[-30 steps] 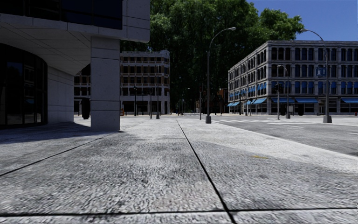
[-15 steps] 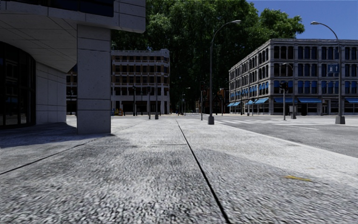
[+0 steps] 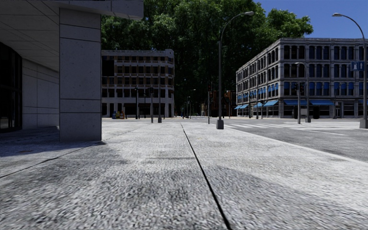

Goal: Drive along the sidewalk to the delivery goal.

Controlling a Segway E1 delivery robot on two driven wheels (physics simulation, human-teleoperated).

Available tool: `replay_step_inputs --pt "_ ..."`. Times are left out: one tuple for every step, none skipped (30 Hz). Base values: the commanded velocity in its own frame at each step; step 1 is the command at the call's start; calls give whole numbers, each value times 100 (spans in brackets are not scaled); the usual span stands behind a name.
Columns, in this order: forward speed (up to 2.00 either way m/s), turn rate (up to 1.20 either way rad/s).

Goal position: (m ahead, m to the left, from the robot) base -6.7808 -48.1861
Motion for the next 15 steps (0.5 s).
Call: replay_step_inputs --pt "200 0" --pt "200 0" --pt "200 0" --pt "200 0" --pt "200 0" --pt "200 0" --pt "200 0" --pt "200 0" --pt "200 0" --pt "200 0" --pt "200 0" --pt "200 0" --pt "200 0" --pt "200 0" --pt "200 0"
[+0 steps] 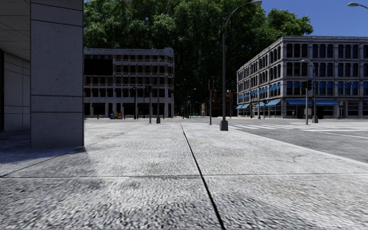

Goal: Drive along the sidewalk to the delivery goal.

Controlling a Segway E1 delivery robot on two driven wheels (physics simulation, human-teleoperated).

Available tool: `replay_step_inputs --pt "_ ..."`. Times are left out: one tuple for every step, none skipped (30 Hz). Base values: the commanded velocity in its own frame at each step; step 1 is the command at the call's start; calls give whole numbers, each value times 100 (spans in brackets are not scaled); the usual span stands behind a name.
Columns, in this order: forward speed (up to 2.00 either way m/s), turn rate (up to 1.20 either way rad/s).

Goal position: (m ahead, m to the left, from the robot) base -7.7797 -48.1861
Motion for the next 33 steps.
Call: replay_step_inputs --pt "200 0" --pt "200 0" --pt "200 0" --pt "200 0" --pt "200 0" --pt "200 0" --pt "200 0" --pt "200 0" --pt "200 0" --pt "200 0" --pt "200 0" --pt "200 0" --pt "200 0" --pt "200 0" --pt "200 0" --pt "200 0" --pt "200 0" --pt "200 0" --pt "200 0" --pt "200 0" --pt "200 0" --pt "200 0" --pt "200 0" --pt "200 0" --pt "200 0" --pt "200 0" --pt "200 0" --pt "200 0" --pt "200 0" --pt "200 0" --pt "200 0" --pt "200 0" --pt "200 0"
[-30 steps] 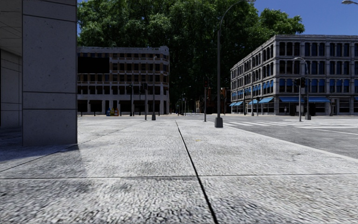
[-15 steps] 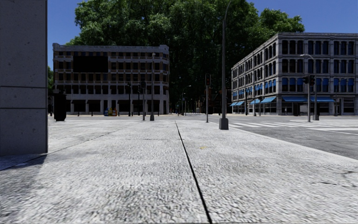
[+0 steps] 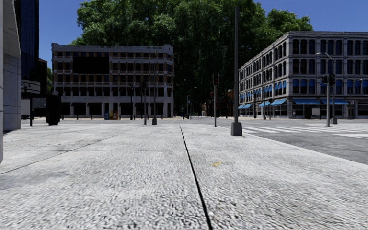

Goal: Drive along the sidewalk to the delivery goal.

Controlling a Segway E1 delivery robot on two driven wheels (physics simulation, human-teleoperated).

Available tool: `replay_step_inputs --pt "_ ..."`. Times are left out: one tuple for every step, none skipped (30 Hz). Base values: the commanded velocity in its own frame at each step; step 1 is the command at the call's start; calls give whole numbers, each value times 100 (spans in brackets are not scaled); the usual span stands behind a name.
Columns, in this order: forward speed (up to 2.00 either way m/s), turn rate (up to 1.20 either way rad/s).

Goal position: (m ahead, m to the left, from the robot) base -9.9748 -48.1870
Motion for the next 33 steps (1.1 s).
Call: replay_step_inputs --pt "200 0" --pt "200 0" --pt "200 0" --pt "200 0" --pt "200 0" --pt "200 0" --pt "200 0" --pt "200 0" --pt "200 0" --pt "200 0" --pt "200 0" --pt "200 0" --pt "200 0" --pt "200 0" --pt "200 0" --pt "200 0" --pt "200 0" --pt "200 0" --pt "200 0" --pt "200 0" --pt "200 0" --pt "200 0" --pt "200 0" --pt "200 0" --pt "200 0" --pt "200 0" --pt "200 0" --pt "200 0" --pt "200 0" --pt "200 0" --pt "200 0" --pt "200 0" --pt "200 0"
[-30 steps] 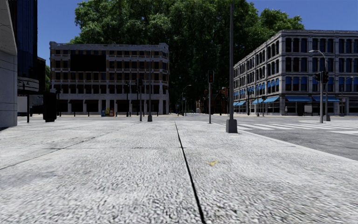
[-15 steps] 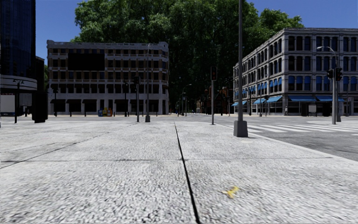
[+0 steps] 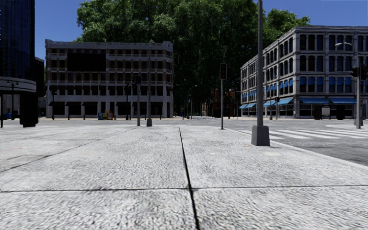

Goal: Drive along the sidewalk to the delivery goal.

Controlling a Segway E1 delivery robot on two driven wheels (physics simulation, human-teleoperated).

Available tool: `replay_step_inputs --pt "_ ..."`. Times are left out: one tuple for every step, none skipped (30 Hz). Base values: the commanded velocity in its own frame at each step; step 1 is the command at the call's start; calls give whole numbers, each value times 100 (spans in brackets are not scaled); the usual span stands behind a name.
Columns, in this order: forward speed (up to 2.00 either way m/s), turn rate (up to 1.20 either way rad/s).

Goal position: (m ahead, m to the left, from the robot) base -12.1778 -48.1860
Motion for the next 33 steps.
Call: replay_step_inputs --pt "200 0" --pt "200 0" --pt "200 0" --pt "200 0" --pt "200 0" --pt "200 0" --pt "200 0" --pt "200 0" --pt "200 0" --pt "200 0" --pt "200 0" --pt "200 0" --pt "200 0" --pt "200 0" --pt "200 0" --pt "200 0" --pt "200 0" --pt "200 0" --pt "200 0" --pt "200 0" --pt "200 0" --pt "200 0" --pt "200 0" --pt "200 0" --pt "200 0" --pt "200 0" --pt "200 0" --pt "200 0" --pt "200 0" --pt "200 0" --pt "200 0" --pt "200 0" --pt "200 0"
